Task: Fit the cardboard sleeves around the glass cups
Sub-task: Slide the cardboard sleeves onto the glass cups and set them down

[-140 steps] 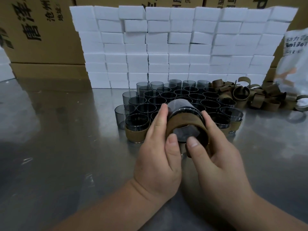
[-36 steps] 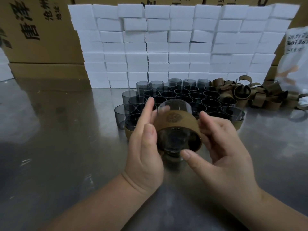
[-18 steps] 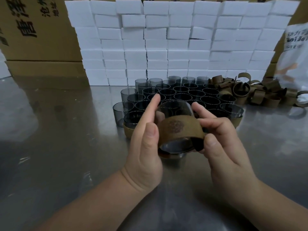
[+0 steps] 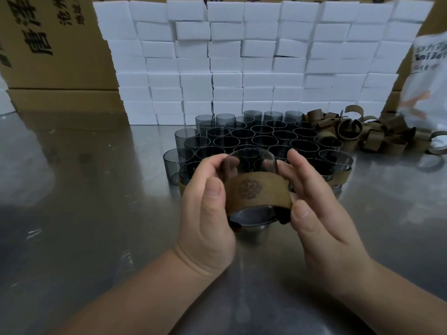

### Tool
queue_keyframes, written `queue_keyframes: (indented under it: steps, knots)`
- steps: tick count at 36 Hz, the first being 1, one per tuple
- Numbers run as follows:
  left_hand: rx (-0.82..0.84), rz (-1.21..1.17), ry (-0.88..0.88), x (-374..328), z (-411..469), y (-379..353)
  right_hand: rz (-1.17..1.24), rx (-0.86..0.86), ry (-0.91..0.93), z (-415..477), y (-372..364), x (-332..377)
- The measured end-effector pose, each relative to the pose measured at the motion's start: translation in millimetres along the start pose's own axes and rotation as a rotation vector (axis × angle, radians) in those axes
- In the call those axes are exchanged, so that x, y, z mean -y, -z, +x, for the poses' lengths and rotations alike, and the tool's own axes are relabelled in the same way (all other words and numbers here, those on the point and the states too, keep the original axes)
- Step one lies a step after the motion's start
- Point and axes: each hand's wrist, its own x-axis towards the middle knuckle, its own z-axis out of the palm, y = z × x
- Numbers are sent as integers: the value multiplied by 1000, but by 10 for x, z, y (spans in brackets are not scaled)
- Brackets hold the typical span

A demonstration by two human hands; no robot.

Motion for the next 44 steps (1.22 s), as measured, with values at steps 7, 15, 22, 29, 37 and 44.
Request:
queue_keyframes:
  steps: [7, 15, 22, 29, 37, 44]
  knots:
    - [-12, 104, -69, -5, 15, 10, 12, 19, 22, 3, -8, -9]
    - [-14, 136, -70, -9, 32, 18, 12, 16, 23, 18, -6, -35]
    - [18, 142, -96, -38, 51, 9, 19, 16, 20, 21, -11, 1]
    - [19, 135, -94, -34, 69, 8, 8, -1, 10, 28, -9, 2]
    - [30, 170, -113, -48, 70, 7, -6, -7, 25, 36, -10, 12]
    - [36, 162, -118, -66, 78, 4, -39, 4, 70, 48, -13, 24]
